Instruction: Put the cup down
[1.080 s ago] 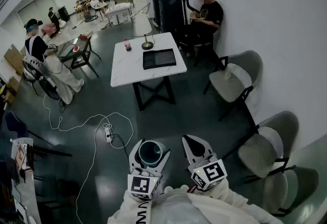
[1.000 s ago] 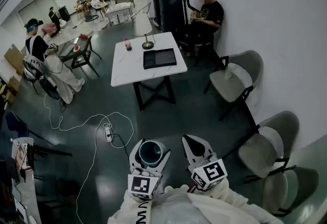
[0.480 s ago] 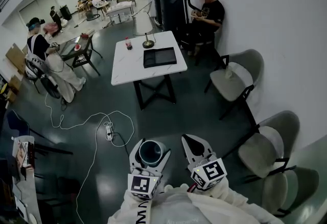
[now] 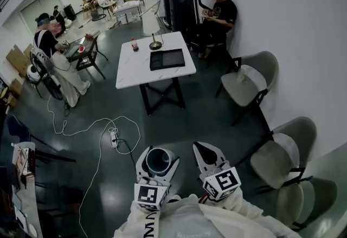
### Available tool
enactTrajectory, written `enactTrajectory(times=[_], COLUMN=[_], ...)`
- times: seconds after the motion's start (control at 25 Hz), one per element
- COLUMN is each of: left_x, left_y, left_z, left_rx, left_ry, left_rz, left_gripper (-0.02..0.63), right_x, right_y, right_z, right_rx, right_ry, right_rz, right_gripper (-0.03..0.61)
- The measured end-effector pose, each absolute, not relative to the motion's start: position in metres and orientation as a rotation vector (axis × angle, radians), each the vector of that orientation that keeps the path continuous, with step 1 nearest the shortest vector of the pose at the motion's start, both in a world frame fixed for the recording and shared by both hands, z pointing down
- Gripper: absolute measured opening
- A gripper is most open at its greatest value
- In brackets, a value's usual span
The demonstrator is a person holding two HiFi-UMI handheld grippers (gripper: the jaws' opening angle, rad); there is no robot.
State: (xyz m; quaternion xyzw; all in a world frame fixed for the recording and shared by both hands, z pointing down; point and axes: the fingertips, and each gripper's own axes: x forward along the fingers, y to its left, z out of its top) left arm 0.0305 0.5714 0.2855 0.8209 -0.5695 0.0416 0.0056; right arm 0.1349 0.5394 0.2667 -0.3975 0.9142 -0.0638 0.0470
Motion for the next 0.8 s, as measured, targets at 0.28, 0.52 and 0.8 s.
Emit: enactTrajectory(times=[0.28, 0.52, 0.8], left_x=[0.044, 0.050, 0.046], left_y=[0.570, 0.554, 0.512], left_z=[0.294, 0.294, 0.302], left_rx=[2.555, 2.571, 2.594], left_ry=[-1.798, -1.793, -1.776], left_rz=[0.129, 0.114, 0.096], left_gripper=[0.414, 0.414, 0.414], right_x=[0.154, 0.163, 0.156], right_y=[0.536, 0.523, 0.486], right_z=[0.276, 0.279, 0.291], right_rx=[-1.207, -1.216, -1.219], right_ry=[2.793, 2.779, 2.779], right_rz=[-0.210, -0.207, -0.207], right_gripper=[0.006, 0.006, 0.006])
